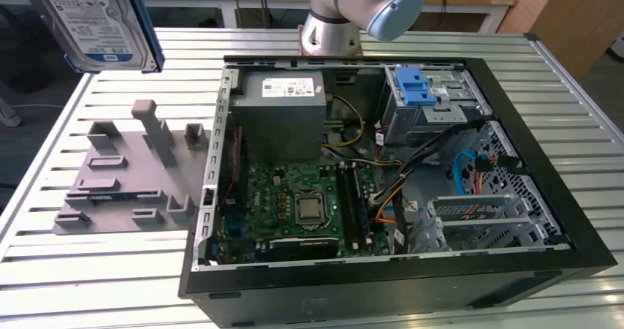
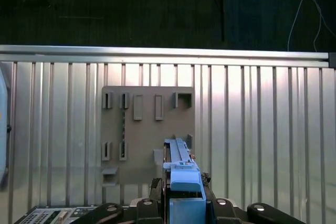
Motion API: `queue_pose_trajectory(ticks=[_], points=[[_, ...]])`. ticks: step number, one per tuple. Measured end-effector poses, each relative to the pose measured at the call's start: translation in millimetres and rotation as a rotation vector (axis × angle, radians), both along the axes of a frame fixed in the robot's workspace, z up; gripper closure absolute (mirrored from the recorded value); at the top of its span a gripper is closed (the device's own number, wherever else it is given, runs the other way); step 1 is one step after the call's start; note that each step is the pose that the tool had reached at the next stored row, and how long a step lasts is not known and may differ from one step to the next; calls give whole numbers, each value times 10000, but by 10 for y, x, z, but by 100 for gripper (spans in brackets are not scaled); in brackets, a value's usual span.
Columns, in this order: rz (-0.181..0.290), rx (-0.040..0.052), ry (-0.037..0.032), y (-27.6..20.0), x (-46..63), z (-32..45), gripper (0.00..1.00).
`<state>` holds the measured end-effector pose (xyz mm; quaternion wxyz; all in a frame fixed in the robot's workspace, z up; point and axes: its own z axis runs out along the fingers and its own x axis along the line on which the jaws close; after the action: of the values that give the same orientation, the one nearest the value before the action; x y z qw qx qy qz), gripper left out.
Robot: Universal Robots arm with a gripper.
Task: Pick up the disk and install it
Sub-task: 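Pick up the disk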
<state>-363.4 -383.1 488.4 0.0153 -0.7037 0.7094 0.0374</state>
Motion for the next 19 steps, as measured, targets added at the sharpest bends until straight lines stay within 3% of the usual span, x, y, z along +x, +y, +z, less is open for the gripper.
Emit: queue_pose_trajectory(ticks=[10,19], points=[[0,-1,0,-39,89,0,64],[0,-4,-1,-116,101,-1,64]])
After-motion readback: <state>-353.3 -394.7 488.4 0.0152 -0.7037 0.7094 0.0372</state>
